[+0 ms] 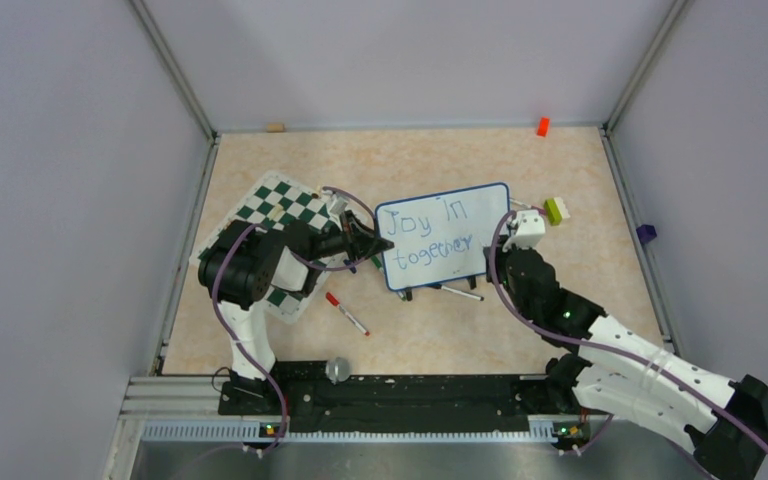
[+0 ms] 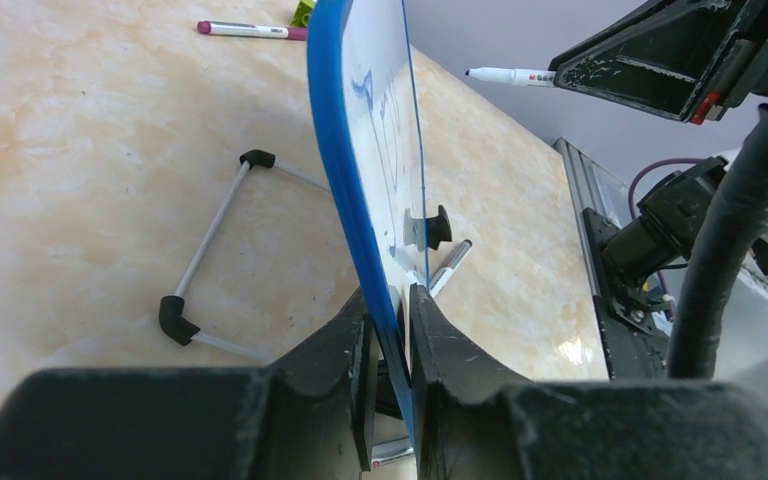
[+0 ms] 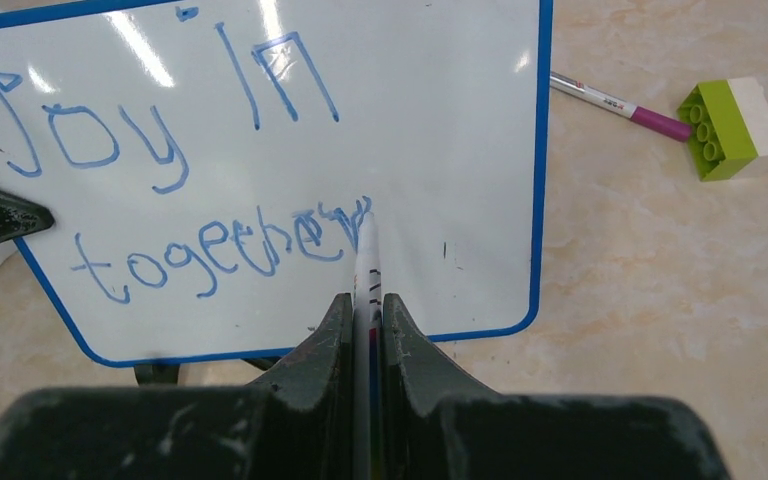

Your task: Write a sentence on the whiteboard

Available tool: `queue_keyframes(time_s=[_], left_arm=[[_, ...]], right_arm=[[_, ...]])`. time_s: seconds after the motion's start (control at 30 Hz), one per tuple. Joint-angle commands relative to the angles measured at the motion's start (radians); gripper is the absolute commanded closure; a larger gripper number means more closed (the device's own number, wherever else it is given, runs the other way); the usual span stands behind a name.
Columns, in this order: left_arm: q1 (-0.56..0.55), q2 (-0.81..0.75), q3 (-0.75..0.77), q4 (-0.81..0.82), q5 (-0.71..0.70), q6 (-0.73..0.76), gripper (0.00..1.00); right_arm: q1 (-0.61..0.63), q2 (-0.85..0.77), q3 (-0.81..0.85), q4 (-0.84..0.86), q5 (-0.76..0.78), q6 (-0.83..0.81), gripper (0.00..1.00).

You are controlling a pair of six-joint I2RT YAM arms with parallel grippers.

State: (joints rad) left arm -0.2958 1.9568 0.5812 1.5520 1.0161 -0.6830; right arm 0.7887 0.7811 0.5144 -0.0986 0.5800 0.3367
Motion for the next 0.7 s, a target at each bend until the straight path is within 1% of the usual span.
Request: queue_keyframes(time_s=[0.0, 0.2, 0.37, 0.47, 0.6, 0.63, 0.67], left_arm=[[0.005, 0.001, -0.008, 0.067, 0.047, 0.068, 0.77], [0.006, 0.003, -0.007, 0.068, 0.05, 0.069, 0.72], [0.007, 0.011, -0.005, 0.068, 0.049, 0.076, 0.74], [0.008, 0.009, -0.006, 0.068, 0.047, 0.076, 0.8], [0.007, 0.012, -0.01, 0.068, 0.039, 0.072, 0.93], [0.007, 0.013, -0.011, 0.068, 0.037, 0.07, 0.98], [0.009, 0.015, -0.012, 0.068, 0.036, 0.069, 1.0]], right_arm=[[-0.011, -0.019, -0.008, 0.023, -0.005, 0.001, 1.0], [-0.011, -0.026, -0.006, 0.019, -0.021, -0.006, 1.0], [-0.011, -0.022, 0.0, 0.005, -0.031, -0.011, 1.0], [-0.011, -0.02, 0.017, -0.032, -0.036, 0.001, 1.0], [-0.011, -0.019, 0.043, -0.092, -0.037, 0.004, 1.0], [-0.011, -0.02, 0.045, -0.101, -0.04, 0.005, 1.0], [-0.011, -0.023, 0.045, -0.108, -0.041, 0.006, 1.0]])
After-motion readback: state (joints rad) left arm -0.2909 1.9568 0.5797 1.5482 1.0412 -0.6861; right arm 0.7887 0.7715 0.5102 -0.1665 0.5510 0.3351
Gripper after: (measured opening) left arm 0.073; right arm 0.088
